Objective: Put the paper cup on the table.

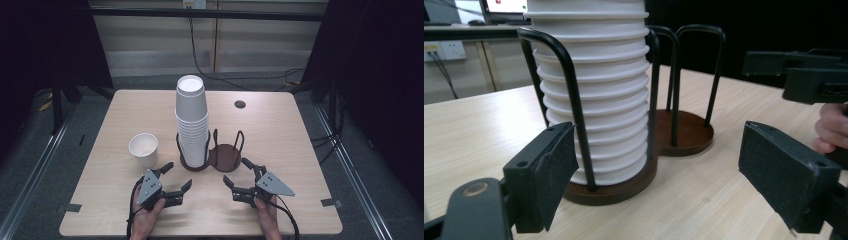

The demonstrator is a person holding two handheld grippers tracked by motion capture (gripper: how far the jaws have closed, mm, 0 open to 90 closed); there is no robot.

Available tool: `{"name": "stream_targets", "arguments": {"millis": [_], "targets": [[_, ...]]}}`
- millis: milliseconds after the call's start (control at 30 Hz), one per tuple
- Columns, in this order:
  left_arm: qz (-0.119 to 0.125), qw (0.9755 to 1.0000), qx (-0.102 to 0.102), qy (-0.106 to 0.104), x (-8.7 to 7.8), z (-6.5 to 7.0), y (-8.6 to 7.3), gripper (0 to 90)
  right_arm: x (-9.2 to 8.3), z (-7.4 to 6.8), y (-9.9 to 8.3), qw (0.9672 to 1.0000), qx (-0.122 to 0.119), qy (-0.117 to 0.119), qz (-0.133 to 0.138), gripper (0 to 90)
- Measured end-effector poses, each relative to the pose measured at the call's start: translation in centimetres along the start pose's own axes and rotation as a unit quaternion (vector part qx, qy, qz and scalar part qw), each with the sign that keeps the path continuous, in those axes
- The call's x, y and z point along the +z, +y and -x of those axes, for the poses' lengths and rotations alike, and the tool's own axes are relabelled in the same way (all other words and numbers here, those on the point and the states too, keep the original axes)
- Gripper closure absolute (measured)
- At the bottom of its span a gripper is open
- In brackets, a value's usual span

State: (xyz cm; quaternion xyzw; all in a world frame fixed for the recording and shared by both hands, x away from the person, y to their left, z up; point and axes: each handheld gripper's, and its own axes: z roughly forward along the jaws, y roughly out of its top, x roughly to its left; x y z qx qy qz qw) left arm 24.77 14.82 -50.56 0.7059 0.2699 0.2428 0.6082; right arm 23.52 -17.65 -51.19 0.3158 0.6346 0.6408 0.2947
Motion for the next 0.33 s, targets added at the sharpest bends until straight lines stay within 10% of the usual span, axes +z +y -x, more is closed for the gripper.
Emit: {"name": "stream_targets", "arguments": {"millis": [333], "targets": [[0.061,0.9979,-0.014,0.017,-0.87,0.2,-0.58,13.9,-0.01,-0.02,0.1,0.9998,-0.004,-0.011,-0.013,15.8]]}}
